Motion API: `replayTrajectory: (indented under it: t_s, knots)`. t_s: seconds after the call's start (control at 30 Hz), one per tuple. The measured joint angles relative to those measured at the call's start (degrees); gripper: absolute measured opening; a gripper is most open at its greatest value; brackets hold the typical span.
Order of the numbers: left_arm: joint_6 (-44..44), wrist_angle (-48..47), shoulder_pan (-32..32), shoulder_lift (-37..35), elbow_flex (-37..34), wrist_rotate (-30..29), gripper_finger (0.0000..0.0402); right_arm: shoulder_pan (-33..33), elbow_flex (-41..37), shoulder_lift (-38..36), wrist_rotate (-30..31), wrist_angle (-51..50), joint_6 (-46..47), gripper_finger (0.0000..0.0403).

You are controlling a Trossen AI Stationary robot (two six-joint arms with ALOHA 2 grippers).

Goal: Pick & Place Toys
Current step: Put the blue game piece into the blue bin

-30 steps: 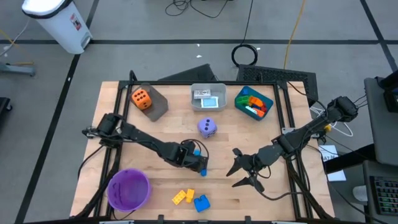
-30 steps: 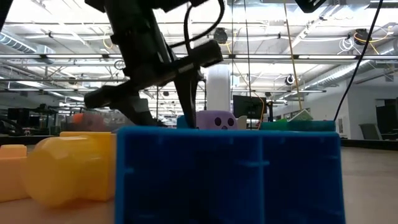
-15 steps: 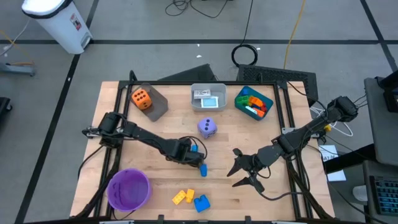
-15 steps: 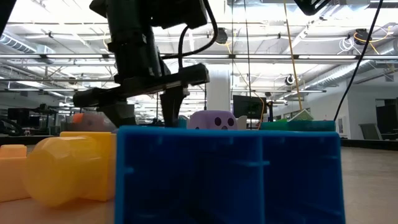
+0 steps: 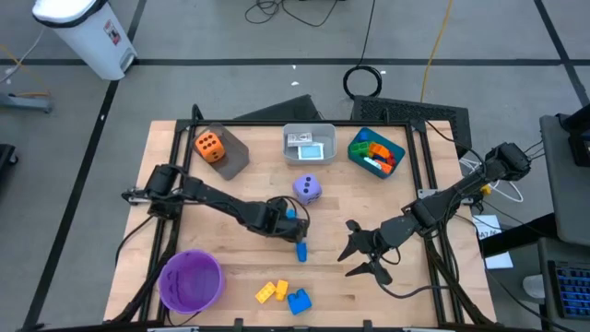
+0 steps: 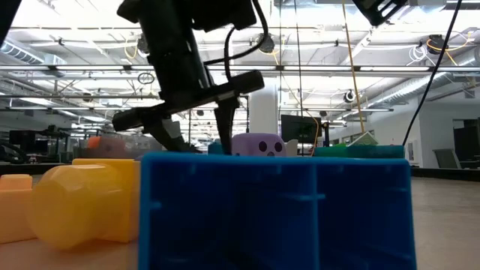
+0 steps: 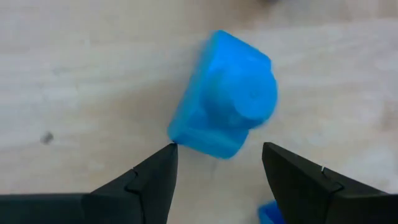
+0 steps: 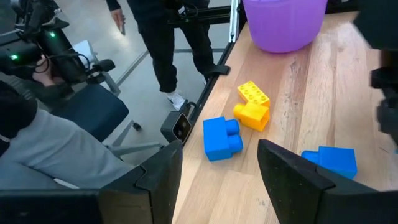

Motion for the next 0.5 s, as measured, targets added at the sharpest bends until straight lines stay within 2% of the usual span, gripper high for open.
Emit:
replayTrajectory:
  t_s: [0.33,0.5]
  knots:
    - [7.10,-1.46,2.47,-0.52,0.00,0.03,0.0241,0.00,-0.02,0.01,-0.02,-0.52,0.00,0.0201]
    - [15.06,-2.25,2.47,-0.79,0.02,-0.59,0.0241,0.00,-0.02,0.02,-0.02,-2.08,-0.04,0.0201]
